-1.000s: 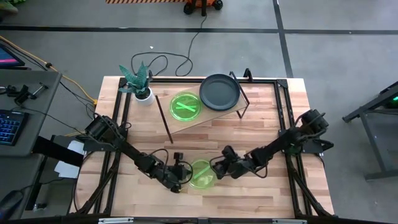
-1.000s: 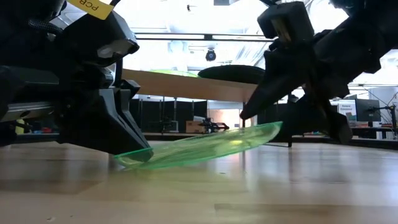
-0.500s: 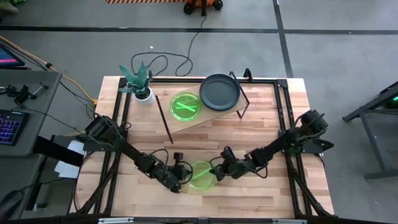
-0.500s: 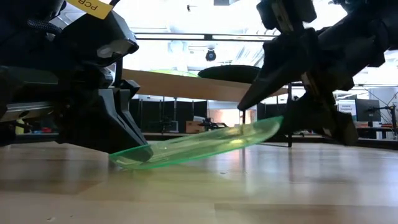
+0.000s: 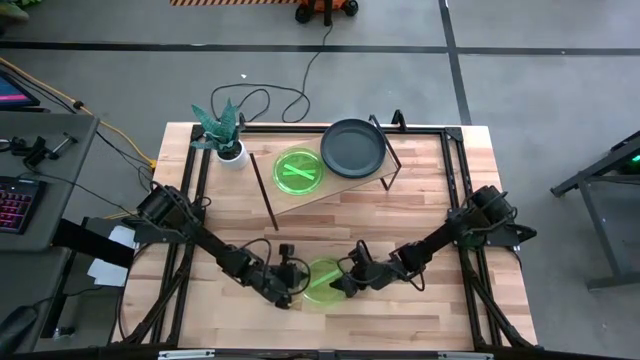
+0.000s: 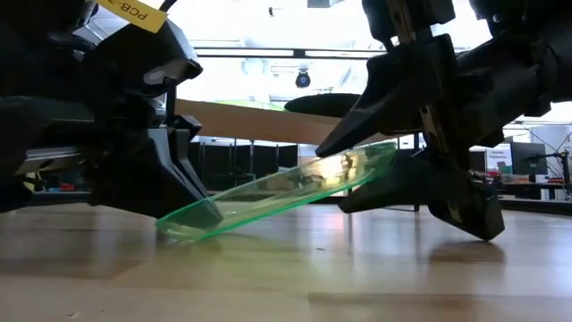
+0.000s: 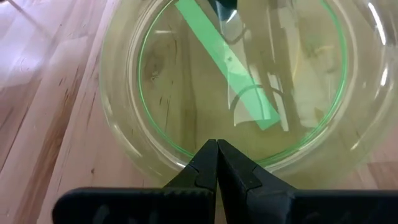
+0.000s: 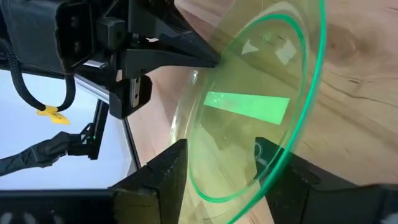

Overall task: Place and stack plates onto a shelf
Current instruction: Stack the green plate on top of the other green plates on the shelf

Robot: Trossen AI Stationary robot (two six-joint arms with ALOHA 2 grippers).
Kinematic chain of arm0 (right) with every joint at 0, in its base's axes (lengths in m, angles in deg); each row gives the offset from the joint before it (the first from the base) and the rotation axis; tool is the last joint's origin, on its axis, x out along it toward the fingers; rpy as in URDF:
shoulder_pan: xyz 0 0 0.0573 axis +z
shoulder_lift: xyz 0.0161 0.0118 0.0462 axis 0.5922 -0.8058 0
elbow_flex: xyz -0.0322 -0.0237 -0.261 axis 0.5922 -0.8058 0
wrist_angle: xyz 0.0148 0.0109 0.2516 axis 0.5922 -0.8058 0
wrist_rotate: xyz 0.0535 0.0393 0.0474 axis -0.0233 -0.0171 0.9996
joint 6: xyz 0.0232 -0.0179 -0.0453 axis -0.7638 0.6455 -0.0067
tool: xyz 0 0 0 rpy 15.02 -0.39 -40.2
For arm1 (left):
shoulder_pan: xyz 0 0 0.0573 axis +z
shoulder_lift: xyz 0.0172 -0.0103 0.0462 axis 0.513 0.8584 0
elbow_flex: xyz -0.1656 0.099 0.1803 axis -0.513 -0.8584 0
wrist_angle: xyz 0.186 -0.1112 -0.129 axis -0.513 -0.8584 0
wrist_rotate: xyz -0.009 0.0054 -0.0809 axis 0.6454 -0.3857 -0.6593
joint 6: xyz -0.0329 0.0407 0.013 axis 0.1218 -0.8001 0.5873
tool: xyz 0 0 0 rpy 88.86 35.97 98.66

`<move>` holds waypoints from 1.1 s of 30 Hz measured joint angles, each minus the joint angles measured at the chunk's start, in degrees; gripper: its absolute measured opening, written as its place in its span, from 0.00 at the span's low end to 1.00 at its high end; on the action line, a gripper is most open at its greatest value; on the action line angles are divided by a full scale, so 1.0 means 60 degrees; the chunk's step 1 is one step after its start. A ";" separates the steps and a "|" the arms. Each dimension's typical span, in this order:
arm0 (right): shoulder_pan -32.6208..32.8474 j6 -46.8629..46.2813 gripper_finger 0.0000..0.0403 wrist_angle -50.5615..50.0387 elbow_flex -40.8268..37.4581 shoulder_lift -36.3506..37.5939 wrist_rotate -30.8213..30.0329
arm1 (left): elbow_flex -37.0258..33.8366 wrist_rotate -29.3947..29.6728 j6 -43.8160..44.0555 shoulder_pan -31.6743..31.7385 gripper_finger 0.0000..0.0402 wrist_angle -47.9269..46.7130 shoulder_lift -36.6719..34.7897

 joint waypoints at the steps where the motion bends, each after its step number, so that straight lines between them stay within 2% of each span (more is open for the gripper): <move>1: 0.0003 0.0001 0.41 -0.0027 0.0000 0.0000 -0.0007 | 0.0000 0.0003 0.0070 0.0004 0.00 0.0000 0.0000; 4: 0.0007 -0.0065 0.31 -0.0188 0.0004 0.0004 -0.0254 | -0.0003 0.0003 0.0157 0.0004 0.00 0.0028 0.0000; 9: 0.0007 0.0003 0.04 -0.0251 -0.0003 0.0000 -0.0547 | -0.0004 0.0003 0.0437 0.0002 0.00 0.0068 -0.0003; 14: 0.0005 0.0119 0.04 -0.0307 -0.0004 0.0000 -0.0612 | -0.0018 -0.0102 0.0583 0.0004 0.00 -0.0069 -0.0505; 18: -0.0001 0.0427 0.01 -0.0699 -0.0011 0.0119 -0.0653 | -0.0002 -0.0198 0.0496 -0.0064 0.00 -0.0469 -0.1693; 24: -0.0025 0.0577 0.01 -0.3826 -0.0054 0.1441 -0.1342 | -0.0003 -0.0160 0.0342 -0.0592 0.00 -0.1893 -0.4364; 28: -0.0022 0.0745 0.00 -0.5671 -0.0059 0.2714 -0.2586 | 0.0000 0.1140 -0.0097 -0.1524 0.00 -0.2552 -0.6145; 33: -0.0191 0.2300 0.00 -0.4623 -0.0055 0.3650 -0.3762 | 0.0000 0.3488 -0.1190 -0.3002 0.00 -0.2436 -0.7487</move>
